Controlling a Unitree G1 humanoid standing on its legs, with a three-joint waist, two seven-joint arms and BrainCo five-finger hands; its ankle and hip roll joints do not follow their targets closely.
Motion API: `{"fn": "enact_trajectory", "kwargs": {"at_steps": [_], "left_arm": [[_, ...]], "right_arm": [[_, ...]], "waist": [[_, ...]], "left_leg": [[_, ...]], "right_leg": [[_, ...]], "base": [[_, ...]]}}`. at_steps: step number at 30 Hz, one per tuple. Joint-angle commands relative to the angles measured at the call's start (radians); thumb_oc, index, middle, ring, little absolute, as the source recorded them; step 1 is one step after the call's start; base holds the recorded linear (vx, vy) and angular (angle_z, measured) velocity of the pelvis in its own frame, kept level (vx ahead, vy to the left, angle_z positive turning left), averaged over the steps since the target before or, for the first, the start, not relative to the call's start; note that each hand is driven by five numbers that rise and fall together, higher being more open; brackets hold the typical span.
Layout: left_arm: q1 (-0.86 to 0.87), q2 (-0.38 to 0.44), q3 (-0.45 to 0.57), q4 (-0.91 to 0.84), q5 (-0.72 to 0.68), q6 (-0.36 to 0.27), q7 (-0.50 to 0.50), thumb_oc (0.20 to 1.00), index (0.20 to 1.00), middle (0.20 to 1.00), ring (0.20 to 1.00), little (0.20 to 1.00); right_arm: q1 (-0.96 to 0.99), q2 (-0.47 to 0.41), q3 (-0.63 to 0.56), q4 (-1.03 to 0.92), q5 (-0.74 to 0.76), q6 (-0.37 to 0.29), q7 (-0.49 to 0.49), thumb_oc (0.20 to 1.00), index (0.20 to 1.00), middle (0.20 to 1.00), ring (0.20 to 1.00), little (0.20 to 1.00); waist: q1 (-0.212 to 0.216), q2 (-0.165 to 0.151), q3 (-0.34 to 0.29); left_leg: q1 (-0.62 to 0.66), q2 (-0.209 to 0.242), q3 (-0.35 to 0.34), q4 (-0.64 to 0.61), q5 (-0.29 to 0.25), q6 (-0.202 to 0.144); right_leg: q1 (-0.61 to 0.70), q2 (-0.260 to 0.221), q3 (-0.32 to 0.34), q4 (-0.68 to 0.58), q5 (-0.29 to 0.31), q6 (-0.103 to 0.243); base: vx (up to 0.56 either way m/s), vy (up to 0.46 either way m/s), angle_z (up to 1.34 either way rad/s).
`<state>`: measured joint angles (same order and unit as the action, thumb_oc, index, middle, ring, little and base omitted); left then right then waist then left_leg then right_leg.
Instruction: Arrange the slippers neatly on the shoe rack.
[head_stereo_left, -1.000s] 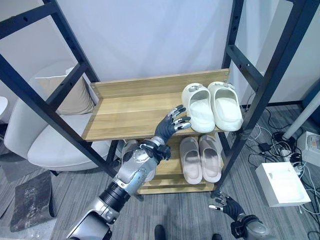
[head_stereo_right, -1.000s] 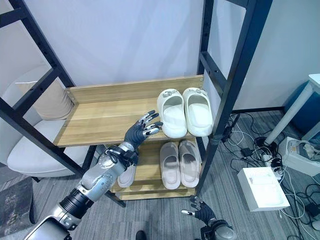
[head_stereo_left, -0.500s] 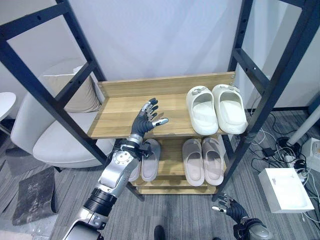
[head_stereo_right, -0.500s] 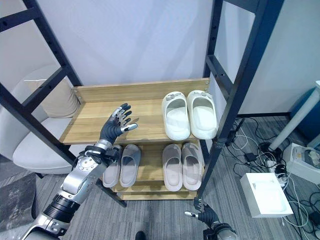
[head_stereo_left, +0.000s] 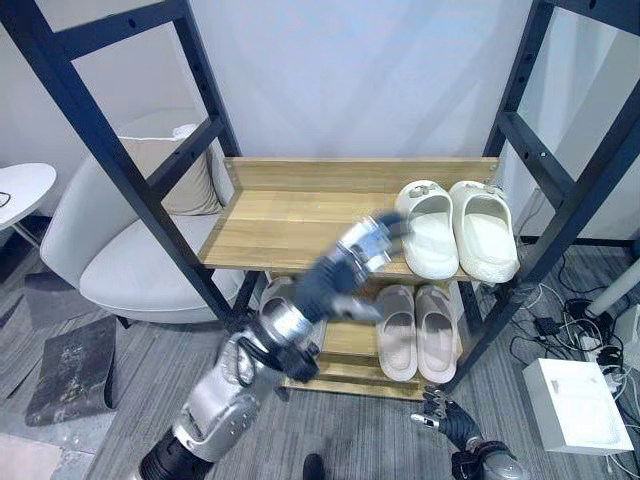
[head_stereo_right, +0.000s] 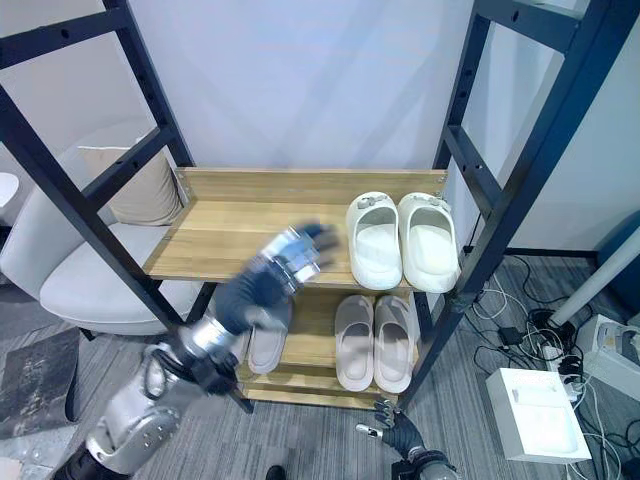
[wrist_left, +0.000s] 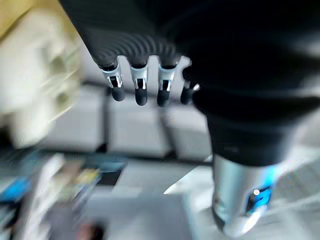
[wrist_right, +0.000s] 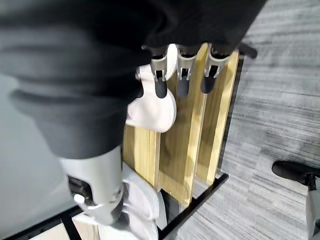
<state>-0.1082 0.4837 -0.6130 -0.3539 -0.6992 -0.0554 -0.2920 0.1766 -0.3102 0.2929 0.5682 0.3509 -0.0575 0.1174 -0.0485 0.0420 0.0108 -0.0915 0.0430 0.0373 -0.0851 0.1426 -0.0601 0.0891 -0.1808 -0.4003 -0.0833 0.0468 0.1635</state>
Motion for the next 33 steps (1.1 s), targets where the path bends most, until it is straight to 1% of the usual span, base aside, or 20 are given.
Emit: {"fn": "enact_trajectory", "kwargs": {"at_steps": [1,2,3,4,5,6,7,8,9,10,11,14,15,18,21,23,25,33], "left_arm": [[0.067,0.040,0.019,0.184,0.189,0.017,-0.058,1.000,1.000,1.000,1.000,1.000],[0.065,0.037,0.018,0.188,0.190,0.015,-0.058,1.000,1.000,1.000,1.000,1.000],[0.108,0.030,0.032,0.268,0.248,0.011,-0.042,1.000,1.000,1.000,1.000,1.000],[0.125,0.021,0.027,0.311,0.278,0.010,-0.040,1.000,1.000,1.000,1.000,1.000],[0.151,0.002,0.031,0.393,0.309,0.016,-0.025,1.000,1.000,1.000,1.000,1.000],[0.194,-0.043,0.072,0.512,0.328,0.016,0.021,1.000,1.000,1.000,1.000,1.000],[0.192,-0.046,0.072,0.516,0.329,0.014,0.021,1.000,1.000,1.000,1.000,1.000],[0.225,-0.119,0.124,0.658,0.250,0.013,0.083,1.000,1.000,1.000,1.000,1.000],[0.219,-0.137,0.134,0.705,0.242,0.007,0.099,1.000,1.000,1.000,1.000,1.000],[0.223,-0.170,0.189,0.752,0.201,-0.003,0.153,1.000,1.000,1.000,1.000,1.000],[0.232,-0.198,0.222,0.796,0.168,-0.007,0.183,1.000,1.000,1.000,1.000,1.000],[0.235,-0.236,0.312,0.895,0.153,-0.032,0.258,1.000,1.000,1.000,1.000,1.000],[0.231,-0.242,0.319,0.924,0.158,-0.034,0.270,1.000,1.000,1.000,1.000,1.000],[0.239,-0.234,0.351,0.930,0.202,-0.046,0.305,1.000,1.000,1.000,1.000,1.000],[0.240,-0.234,0.356,0.931,0.216,-0.050,0.313,1.000,1.000,1.000,1.000,1.000],[0.240,-0.235,0.355,0.932,0.227,-0.050,0.315,1.000,1.000,1.000,1.000,1.000],[0.233,-0.228,0.346,0.938,0.280,-0.055,0.326,1.000,1.000,1.000,1.000,1.000],[0.218,-0.242,0.327,0.931,0.299,-0.060,0.346,1.000,1.000,1.000,1.000,1.000]], "right_arm": [[-0.075,0.011,0.007,-0.024,-0.010,-0.061,0.017,1.000,1.000,1.000,1.000,1.000],[-0.075,0.011,0.007,-0.024,-0.010,-0.061,0.017,1.000,1.000,1.000,1.000,1.000],[-0.075,0.009,0.010,-0.024,-0.005,-0.062,0.018,1.000,1.000,1.000,1.000,1.000],[-0.075,0.003,0.015,-0.023,0.000,-0.060,0.018,1.000,1.000,1.000,1.000,1.000],[-0.076,0.001,0.016,-0.024,0.007,-0.058,0.016,1.000,1.000,1.000,1.000,1.000],[-0.078,0.003,0.017,-0.030,0.014,-0.056,0.008,1.000,1.000,1.000,1.000,1.000],[-0.079,0.002,0.018,-0.031,0.015,-0.055,0.008,1.000,1.000,1.000,1.000,1.000],[-0.079,0.002,0.024,-0.041,0.011,-0.052,-0.007,1.000,1.000,1.000,1.000,1.000],[-0.082,-0.002,0.025,-0.044,0.005,-0.052,-0.017,1.000,1.000,1.000,1.000,1.000],[-0.084,-0.002,0.023,-0.047,-0.006,-0.055,-0.033,1.000,1.000,1.000,1.000,1.000],[-0.085,-0.004,0.021,-0.055,-0.018,-0.053,-0.049,1.000,1.000,1.000,1.000,1.000],[-0.084,-0.007,0.007,-0.061,-0.032,-0.062,-0.083,1.000,1.000,1.000,1.000,1.000],[-0.083,-0.009,0.003,-0.061,-0.033,-0.064,-0.089,1.000,1.000,1.000,1.000,1.000],[-0.073,-0.013,-0.020,-0.052,-0.024,-0.065,-0.107,1.000,1.000,1.000,1.000,1.000],[-0.071,-0.011,-0.027,-0.045,-0.020,-0.066,-0.113,1.000,1.000,1.000,1.000,1.000],[-0.072,-0.010,-0.027,-0.041,-0.020,-0.067,-0.116,1.000,1.000,1.000,1.000,1.000],[-0.074,-0.004,-0.027,-0.031,-0.017,-0.070,-0.122,1.000,1.000,1.000,1.000,1.000],[-0.082,0.008,-0.018,-0.027,-0.008,-0.074,-0.133,1.000,1.000,1.000,1.000,1.000]], "waist": [[0.000,-0.044,0.057],[-0.001,-0.045,0.055],[0.001,-0.045,0.060],[-0.003,-0.047,0.058],[-0.002,-0.047,0.061],[0.001,-0.049,0.062],[-0.001,-0.049,0.061],[0.002,-0.051,0.067],[0.000,-0.051,0.067],[0.003,-0.053,0.070],[0.006,-0.054,0.073],[0.013,-0.058,0.080],[0.015,-0.058,0.082],[0.019,-0.055,0.082],[0.020,-0.053,0.079],[0.020,-0.053,0.079],[0.021,-0.051,0.076],[0.020,-0.052,0.073]], "left_leg": [[0.110,-0.039,0.018,-0.001,-0.149,0.011],[0.106,-0.041,0.017,-0.002,-0.145,0.012],[0.112,-0.037,0.019,0.000,-0.149,0.010],[0.109,-0.036,0.020,-0.001,-0.144,0.011],[0.115,-0.032,0.021,0.000,-0.149,0.009],[0.115,-0.030,0.023,0.001,-0.147,0.009],[0.112,-0.032,0.023,-0.001,-0.143,0.010],[0.115,-0.030,0.023,0.002,-0.143,0.010],[0.110,-0.031,0.023,0.001,-0.137,0.010],[0.109,-0.030,0.023,0.000,-0.135,0.010],[0.108,-0.030,0.022,0.001,-0.132,0.009],[0.101,-0.028,0.016,0.000,-0.127,0.007],[0.100,-0.027,0.015,0.001,-0.126,0.006],[0.097,-0.025,0.012,0.002,-0.124,0.004],[0.096,-0.024,0.012,0.002,-0.124,0.004],[0.096,-0.024,0.012,0.002,-0.124,0.004],[0.096,-0.023,0.013,0.001,-0.124,0.003],[0.098,-0.021,0.016,0.001,-0.124,0.003]], "right_leg": [[-0.041,-0.003,0.000,0.006,-0.004,0.001],[-0.044,-0.005,-0.001,0.005,-0.001,0.001],[-0.040,-0.001,0.001,0.006,-0.005,0.000],[-0.043,-0.001,0.001,0.005,-0.004,0.000],[-0.038,0.002,0.003,0.005,-0.009,-0.001],[-0.037,0.003,0.002,0.005,-0.010,-0.003],[-0.040,0.001,0.001,0.004,-0.007,-0.003],[-0.037,0.003,0.002,0.005,-0.009,-0.004],[-0.040,0.003,0.001,0.004,-0.008,-0.005],[-0.039,0.004,-0.002,0.004,-0.009,-0.007],[-0.038,0.005,-0.005,0.004,-0.010,-0.007],[-0.039,0.006,-0.011,0.002,-0.012,-0.009],[-0.038,0.006,-0.012,0.001,-0.013,-0.010],[-0.036,0.008,-0.014,-0.002,-0.015,-0.010],[-0.033,0.009,-0.015,-0.004,-0.017,-0.010],[-0.033,0.009,-0.014,-0.004,-0.018,-0.010],[-0.032,0.011,-0.013,-0.004,-0.020,-0.011],[-0.031,0.013,-0.009,-0.004,-0.024,-0.014]], "base": [[0.00,0.001,-0.18],[0.02,-0.012,-0.13],[0.01,-0.007,-0.09],[0.03,-0.020,-0.07],[0.02,-0.019,-0.04],[0.00,0.000,0.00],[0.00,0.000,0.00],[0.00,0.000,0.00],[0.00,-0.040,0.02],[-0.01,-0.027,0.04],[-0.01,-0.030,0.07],[-0.01,-0.030,0.06],[0.00,-0.028,0.08],[0.01,-0.018,0.05],[0.00,0.000,0.00],[0.00,0.000,0.00],[0.00,0.000,0.00],[0.00,0.000,0.00]]}}
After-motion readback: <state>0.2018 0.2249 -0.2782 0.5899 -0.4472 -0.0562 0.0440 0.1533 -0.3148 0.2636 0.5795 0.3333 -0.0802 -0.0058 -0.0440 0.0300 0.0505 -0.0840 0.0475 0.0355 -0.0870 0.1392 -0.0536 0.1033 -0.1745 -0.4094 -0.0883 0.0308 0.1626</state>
